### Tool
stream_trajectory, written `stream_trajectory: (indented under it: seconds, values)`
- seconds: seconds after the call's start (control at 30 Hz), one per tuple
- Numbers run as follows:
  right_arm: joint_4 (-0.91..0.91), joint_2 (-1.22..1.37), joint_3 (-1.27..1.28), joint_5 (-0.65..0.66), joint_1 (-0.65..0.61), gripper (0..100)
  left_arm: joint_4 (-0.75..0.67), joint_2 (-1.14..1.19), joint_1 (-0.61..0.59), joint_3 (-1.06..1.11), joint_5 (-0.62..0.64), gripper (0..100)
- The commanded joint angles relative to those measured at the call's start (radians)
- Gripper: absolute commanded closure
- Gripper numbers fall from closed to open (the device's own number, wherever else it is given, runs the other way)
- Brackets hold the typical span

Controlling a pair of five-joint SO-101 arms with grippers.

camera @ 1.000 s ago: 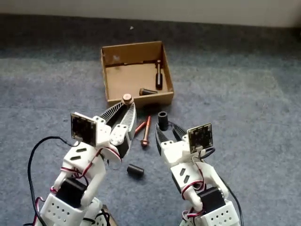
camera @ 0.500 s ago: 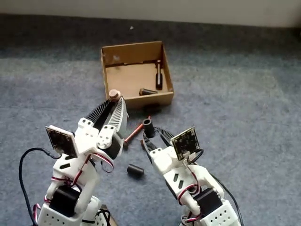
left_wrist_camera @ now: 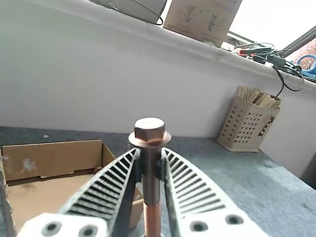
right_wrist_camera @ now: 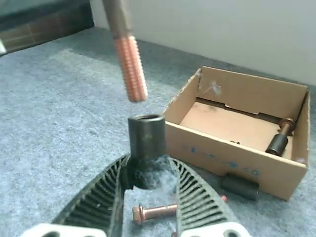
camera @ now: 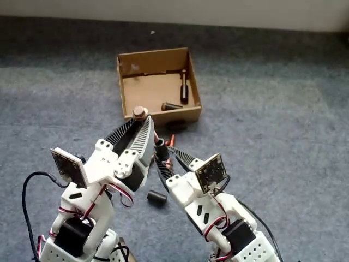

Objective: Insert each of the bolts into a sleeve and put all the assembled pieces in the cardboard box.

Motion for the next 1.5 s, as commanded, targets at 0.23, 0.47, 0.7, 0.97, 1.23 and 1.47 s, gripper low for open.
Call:
stream_trajectory:
  seconds: [0.23, 0.47, 0.7, 0.97, 1.23, 1.47]
  values:
    - [-0.036, -0.022, 0.130, 0.009, -0.016, 99.3, 0.025, -0.013, 0.027, -0.054, 0.005, 99]
    - [-0.036, -0.024, 0.128, 0.011, -0.013, 99.3, 0.069, -0.010, 0.044, -0.053, 0.002, 99]
    - [-0.035, -0.030, 0.071, 0.011, -0.013, 99.3, 0.100, -0.010, 0.045, -0.021, 0.002, 99]
    - [-0.035, -0.030, 0.054, 0.011, -0.013, 99.3, 0.175, -0.010, 0.045, -0.028, -0.044, 84]
    - [-0.035, -0.030, 0.056, 0.011, -0.012, 99.3, 0.207, -0.010, 0.036, -0.047, -0.054, 84]
    - [-0.035, -0.030, 0.058, 0.009, -0.001, 99.3, 0.210, -0.013, -0.001, -0.068, -0.091, 84]
